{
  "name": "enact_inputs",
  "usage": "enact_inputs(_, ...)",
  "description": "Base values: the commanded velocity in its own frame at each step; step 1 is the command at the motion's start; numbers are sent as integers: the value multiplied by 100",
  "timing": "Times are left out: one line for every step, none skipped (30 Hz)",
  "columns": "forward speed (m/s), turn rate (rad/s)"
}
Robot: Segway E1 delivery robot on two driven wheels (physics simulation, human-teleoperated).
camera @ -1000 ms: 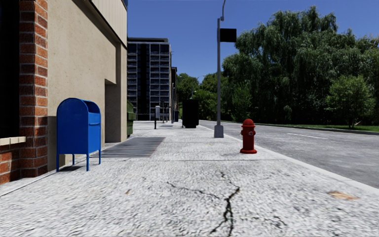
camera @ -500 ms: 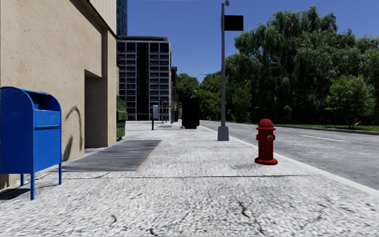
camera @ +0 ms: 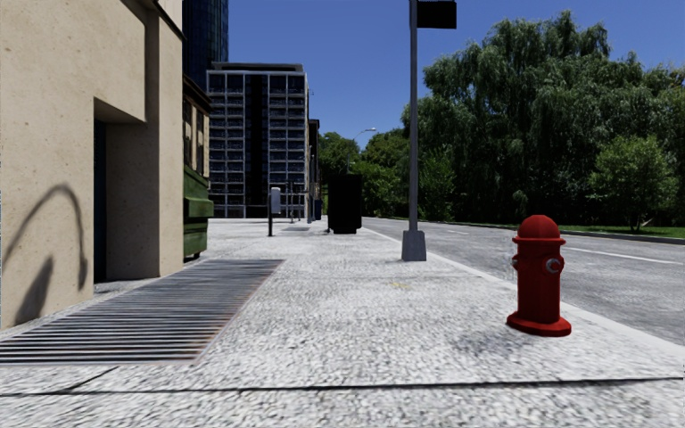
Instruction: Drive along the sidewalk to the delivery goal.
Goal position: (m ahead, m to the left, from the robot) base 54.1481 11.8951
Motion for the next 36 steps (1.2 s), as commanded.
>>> enact_inputs(200,0)
enact_inputs(200,0)
enact_inputs(200,0)
enact_inputs(200,0)
enact_inputs(200,0)
enact_inputs(200,0)
enact_inputs(200,0)
enact_inputs(200,0)
enact_inputs(200,0)
enact_inputs(200,0)
enact_inputs(200,0)
enact_inputs(200,0)
enact_inputs(200,0)
enact_inputs(200,0)
enact_inputs(200,0)
enact_inputs(200,0)
enact_inputs(200,0)
enact_inputs(200,0)
enact_inputs(200,0)
enact_inputs(200,0)
enact_inputs(200,0)
enact_inputs(200,0)
enact_inputs(200,0)
enact_inputs(200,0)
enact_inputs(200,0)
enact_inputs(200,0)
enact_inputs(200,0)
enact_inputs(200,0)
enact_inputs(200,0)
enact_inputs(200,0)
enact_inputs(200,0)
enact_inputs(200,0)
enact_inputs(200,0)
enact_inputs(200,0)
enact_inputs(200,0)
enact_inputs(200,0)
